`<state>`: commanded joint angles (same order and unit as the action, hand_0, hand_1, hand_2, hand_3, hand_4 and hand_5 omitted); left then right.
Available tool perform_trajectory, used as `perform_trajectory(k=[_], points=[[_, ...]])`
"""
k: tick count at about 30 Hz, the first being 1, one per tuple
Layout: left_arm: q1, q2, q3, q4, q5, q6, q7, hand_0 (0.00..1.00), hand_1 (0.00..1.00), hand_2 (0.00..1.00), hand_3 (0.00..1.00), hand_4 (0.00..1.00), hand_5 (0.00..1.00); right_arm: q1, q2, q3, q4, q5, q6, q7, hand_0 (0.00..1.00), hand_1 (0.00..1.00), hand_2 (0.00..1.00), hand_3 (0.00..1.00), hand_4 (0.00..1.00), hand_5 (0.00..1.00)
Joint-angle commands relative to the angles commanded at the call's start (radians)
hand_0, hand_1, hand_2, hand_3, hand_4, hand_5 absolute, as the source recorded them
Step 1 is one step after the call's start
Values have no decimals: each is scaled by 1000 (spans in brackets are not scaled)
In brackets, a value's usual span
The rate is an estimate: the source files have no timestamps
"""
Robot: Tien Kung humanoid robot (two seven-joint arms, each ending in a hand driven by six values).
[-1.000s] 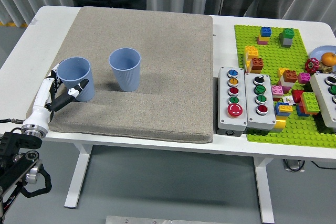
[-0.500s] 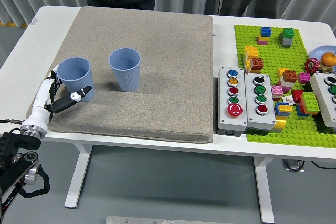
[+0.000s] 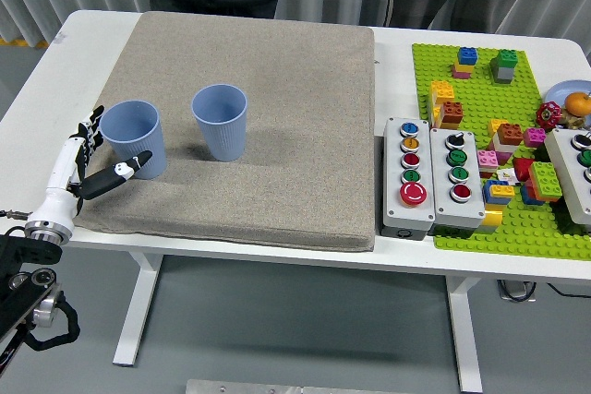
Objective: Pick cup pour cup place
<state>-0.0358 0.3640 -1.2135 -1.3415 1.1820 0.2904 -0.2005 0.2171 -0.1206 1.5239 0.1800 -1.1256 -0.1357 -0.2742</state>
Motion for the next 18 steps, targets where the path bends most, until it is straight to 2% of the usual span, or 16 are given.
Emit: perform_trajectory(k=[10,18], points=[[32,5,-37,-39,42,4,10,953,960,998,998,979,349,-2,-1,-1,0,14,-4,2,716,669,646,602,2,128],[107,18,-95,-146,53,7,11,953,958,998,998,979,350,-6,-4,3,0,8,-1,2,716,669,646,601,2,128]])
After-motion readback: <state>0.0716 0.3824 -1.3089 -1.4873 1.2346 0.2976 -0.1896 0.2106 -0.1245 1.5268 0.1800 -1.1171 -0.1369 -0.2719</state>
